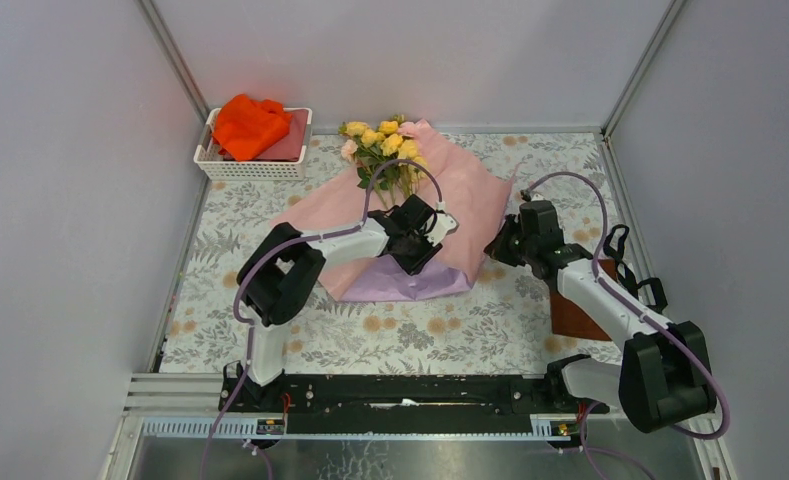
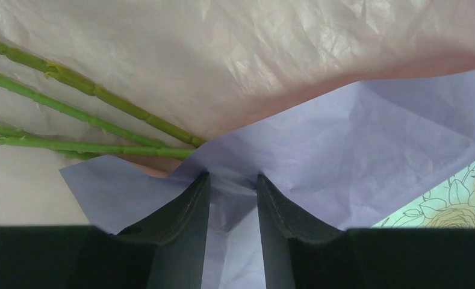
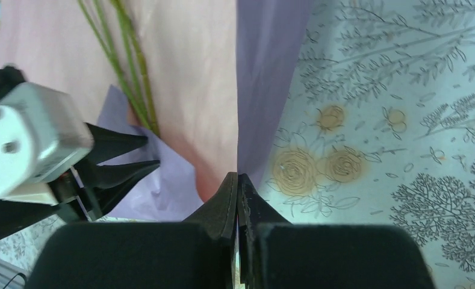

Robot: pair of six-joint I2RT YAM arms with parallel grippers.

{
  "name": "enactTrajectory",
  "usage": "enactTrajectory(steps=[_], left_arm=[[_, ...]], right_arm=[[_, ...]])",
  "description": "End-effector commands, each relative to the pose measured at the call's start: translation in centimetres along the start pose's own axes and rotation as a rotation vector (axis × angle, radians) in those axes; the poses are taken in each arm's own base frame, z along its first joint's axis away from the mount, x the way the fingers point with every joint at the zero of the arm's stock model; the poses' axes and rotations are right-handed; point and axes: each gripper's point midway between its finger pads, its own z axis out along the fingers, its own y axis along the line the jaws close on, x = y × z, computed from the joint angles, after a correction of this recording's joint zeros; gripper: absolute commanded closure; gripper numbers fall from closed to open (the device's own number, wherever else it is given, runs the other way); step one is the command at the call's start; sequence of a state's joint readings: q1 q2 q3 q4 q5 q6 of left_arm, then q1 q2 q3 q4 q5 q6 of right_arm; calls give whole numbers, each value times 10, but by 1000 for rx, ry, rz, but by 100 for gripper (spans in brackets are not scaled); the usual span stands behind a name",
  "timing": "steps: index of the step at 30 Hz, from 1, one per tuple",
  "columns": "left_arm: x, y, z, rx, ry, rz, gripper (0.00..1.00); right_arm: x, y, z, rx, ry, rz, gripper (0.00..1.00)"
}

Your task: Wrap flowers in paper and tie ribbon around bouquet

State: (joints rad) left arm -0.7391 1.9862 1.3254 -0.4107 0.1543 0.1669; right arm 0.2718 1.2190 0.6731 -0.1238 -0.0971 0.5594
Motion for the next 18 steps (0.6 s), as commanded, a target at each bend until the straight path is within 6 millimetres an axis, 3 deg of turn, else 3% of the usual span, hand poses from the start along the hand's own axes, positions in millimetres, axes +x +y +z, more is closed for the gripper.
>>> enactTrajectory(steps=[1, 9, 14, 18], left_arm=[[25, 3, 24, -18, 71, -16, 60], [31, 4, 32, -15, 93, -38, 60], [36, 9, 35, 13, 93, -113, 60], [35, 17, 35, 50, 58, -223, 60]], right_arm=[[-14, 21, -10, -27, -23, -81, 100], [-22, 75, -22, -214, -65, -218, 100], [-2, 112, -14, -364, -45, -267, 100], [12, 136, -9, -476, -34, -203, 100]])
